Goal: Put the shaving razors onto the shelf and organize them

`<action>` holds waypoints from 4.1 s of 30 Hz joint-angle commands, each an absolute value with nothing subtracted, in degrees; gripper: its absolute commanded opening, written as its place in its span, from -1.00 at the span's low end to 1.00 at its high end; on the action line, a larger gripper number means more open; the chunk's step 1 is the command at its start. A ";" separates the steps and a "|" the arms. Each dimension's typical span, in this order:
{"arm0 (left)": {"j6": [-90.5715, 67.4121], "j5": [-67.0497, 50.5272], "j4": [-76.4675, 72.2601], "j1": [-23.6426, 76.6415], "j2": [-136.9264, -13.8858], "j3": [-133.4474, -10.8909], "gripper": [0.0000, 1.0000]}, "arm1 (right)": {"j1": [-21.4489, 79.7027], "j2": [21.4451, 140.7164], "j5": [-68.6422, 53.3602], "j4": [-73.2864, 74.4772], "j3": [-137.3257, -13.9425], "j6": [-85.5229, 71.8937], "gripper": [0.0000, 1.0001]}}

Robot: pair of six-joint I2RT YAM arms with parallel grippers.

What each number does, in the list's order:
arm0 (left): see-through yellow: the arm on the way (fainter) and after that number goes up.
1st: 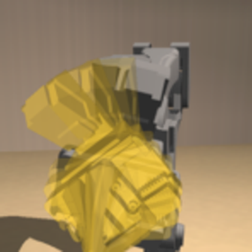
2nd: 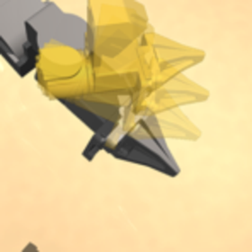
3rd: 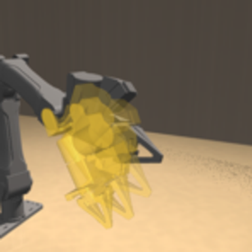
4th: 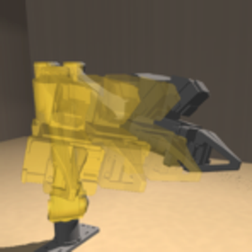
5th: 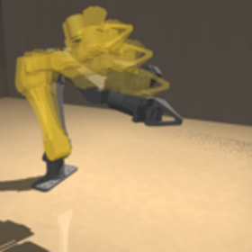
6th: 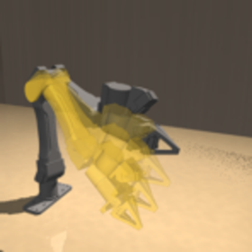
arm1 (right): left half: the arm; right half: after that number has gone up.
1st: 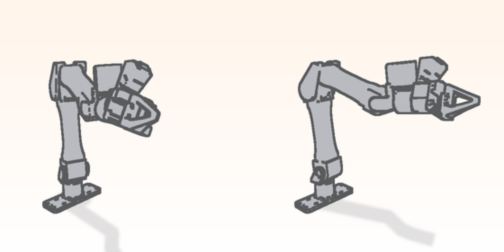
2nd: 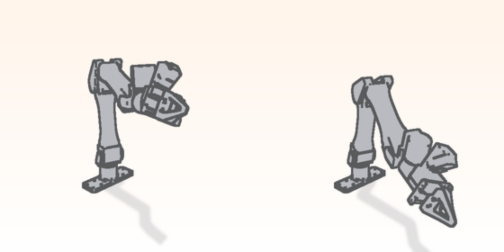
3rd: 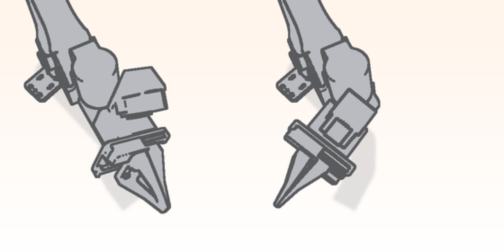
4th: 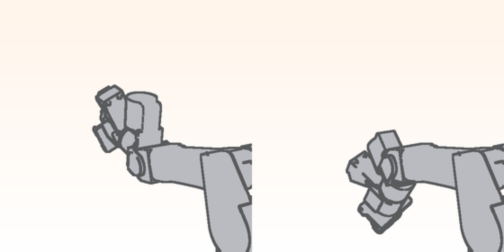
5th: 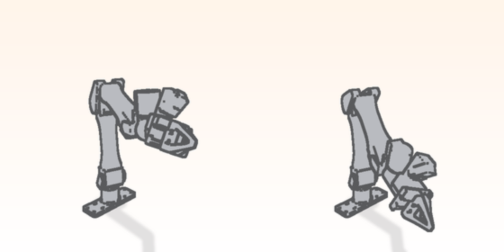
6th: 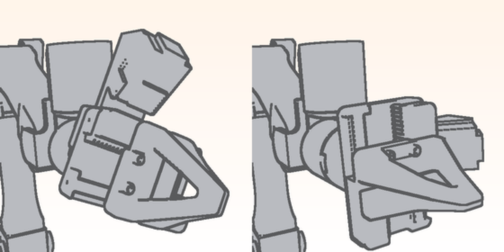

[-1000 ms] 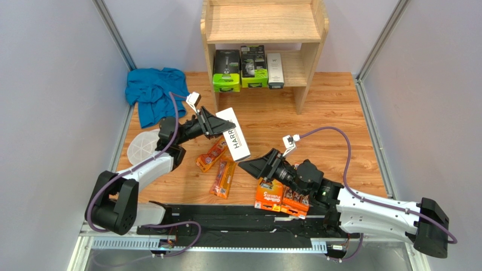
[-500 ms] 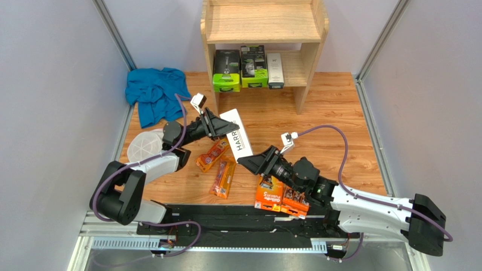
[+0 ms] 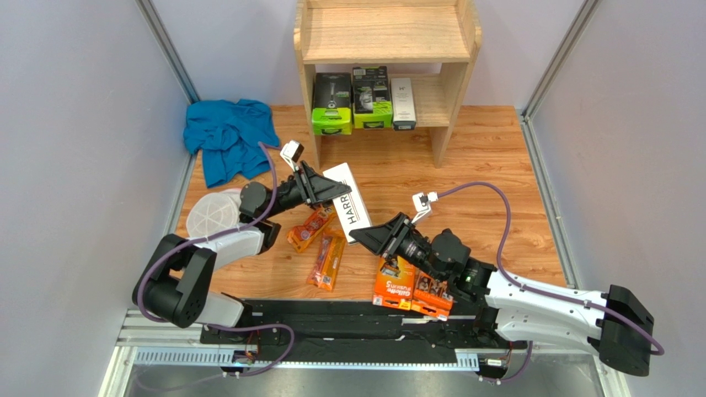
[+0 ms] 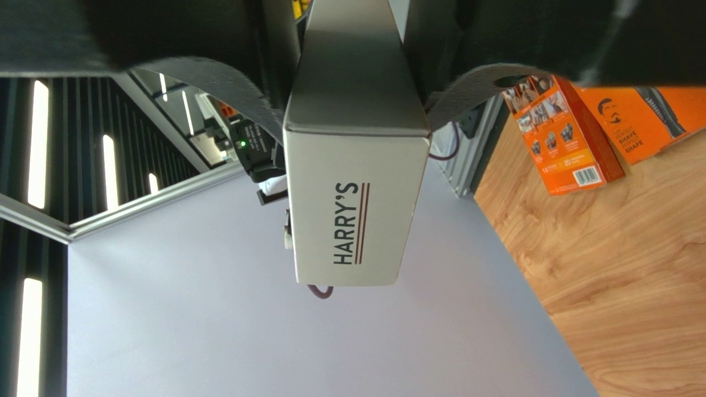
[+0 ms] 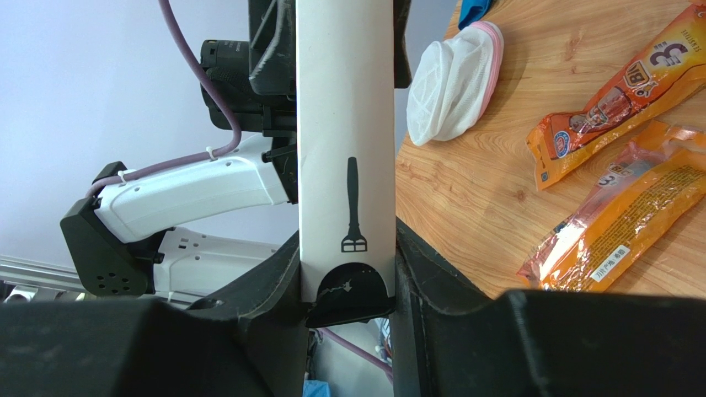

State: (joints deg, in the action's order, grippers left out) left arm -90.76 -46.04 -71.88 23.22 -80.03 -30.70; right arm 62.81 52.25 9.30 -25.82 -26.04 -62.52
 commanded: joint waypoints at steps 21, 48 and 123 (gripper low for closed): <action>-40.08 -13.13 20.73 23.47 -47.21 -45.26 0.88 | 62.31 47.99 13.18 -16.79 -29.62 -60.56 -0.81; -38.32 -11.34 25.22 23.47 -42.80 -36.56 0.85 | 36.85 46.67 -5.18 1.41 -41.74 -54.23 -0.80; -35.95 -14.59 25.40 23.38 -40.61 -31.29 0.79 | 1.93 90.88 -32.61 -9.32 -68.47 -63.99 0.43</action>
